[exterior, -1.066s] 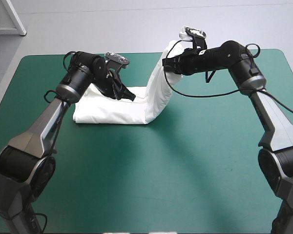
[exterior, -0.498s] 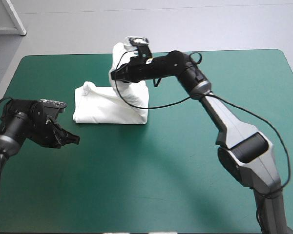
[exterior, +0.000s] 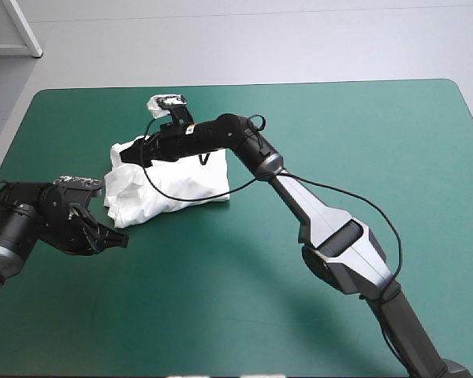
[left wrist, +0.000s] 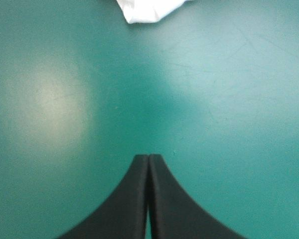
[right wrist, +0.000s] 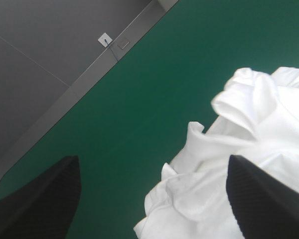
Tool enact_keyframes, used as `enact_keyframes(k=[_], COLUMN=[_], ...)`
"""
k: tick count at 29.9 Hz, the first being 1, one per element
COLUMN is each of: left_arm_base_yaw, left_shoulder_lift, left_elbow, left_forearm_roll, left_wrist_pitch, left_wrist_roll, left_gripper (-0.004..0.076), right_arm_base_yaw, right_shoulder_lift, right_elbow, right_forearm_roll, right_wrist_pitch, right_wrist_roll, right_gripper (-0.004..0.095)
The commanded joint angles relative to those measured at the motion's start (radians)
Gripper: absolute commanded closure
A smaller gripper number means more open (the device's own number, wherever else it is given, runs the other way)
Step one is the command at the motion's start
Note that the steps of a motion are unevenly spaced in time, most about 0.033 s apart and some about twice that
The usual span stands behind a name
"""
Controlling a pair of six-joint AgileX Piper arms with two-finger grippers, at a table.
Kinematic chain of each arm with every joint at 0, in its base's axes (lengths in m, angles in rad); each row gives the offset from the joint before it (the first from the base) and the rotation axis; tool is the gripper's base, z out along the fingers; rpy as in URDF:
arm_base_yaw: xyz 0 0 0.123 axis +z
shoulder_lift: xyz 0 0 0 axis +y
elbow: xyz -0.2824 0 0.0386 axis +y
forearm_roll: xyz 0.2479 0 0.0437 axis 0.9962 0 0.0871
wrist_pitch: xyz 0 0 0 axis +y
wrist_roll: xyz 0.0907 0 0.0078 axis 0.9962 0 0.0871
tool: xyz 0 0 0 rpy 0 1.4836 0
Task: Fold the cloth
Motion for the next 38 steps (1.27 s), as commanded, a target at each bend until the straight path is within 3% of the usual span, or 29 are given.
enact_keyframes(k=[1, 5, 10, 12, 16, 31, 32, 35, 38], left_arm_base_yaw=[0.003, 0.003, 0.003, 0.003, 0.003, 0.003, 0.003, 0.003, 0.003], left_shoulder_lift=[-0.028, -0.028, -0.028, -0.028, -0.028, -0.028, -0.028, -0.028, -0.028], left_elbow=[-0.023, -0.023, -0.023, -0.023, -0.023, -0.023, -0.023, -0.023, -0.023], left_forearm_roll=[-0.033, -0.052, -0.078, -0.090, -0.100, -0.098, -0.098, -0.091, -0.091], left_wrist_pitch=[-0.008, -0.017, -0.039, -0.054, -0.066, -0.045, -0.043, -0.040, -0.040], left_wrist_roll=[0.005, 0.026, 0.028, 0.031, 0.031, 0.031, 0.031, 0.031, 0.031], left_gripper=[0.0734, 0.0734, 0.0734, 0.0734, 0.0734, 0.0734, 0.0734, 0.0734, 0.0734], right_arm_base_yaw=[-0.051, -0.114, -0.189, -0.207, -0.210, -0.143, -0.141, -0.131, -0.131], right_shoulder_lift=[-0.123, -0.150, -0.150, -0.148, -0.148, 0.007, 0.009, 0.009, 0.009], right_elbow=[-0.046, -0.046, -0.046, -0.023, 0.025, 0.041, 0.041, 0.041, 0.039], right_forearm_roll=[-0.032, -0.187, -0.454, -0.517, -0.442, -0.335, -0.333, -0.326, -0.317], right_wrist_pitch=[0.040, 0.166, 0.402, 0.402, 0.399, 0.368, 0.366, 0.358, 0.363], right_wrist_roll=[0.072, 0.210, 0.396, 0.444, 0.405, 0.381, 0.373, 0.355, 0.332], right_gripper=[0.0209, 0.0295, 0.0296, 0.0296, 0.0296, 0.0314, 0.0331, 0.0501, 0.0785])
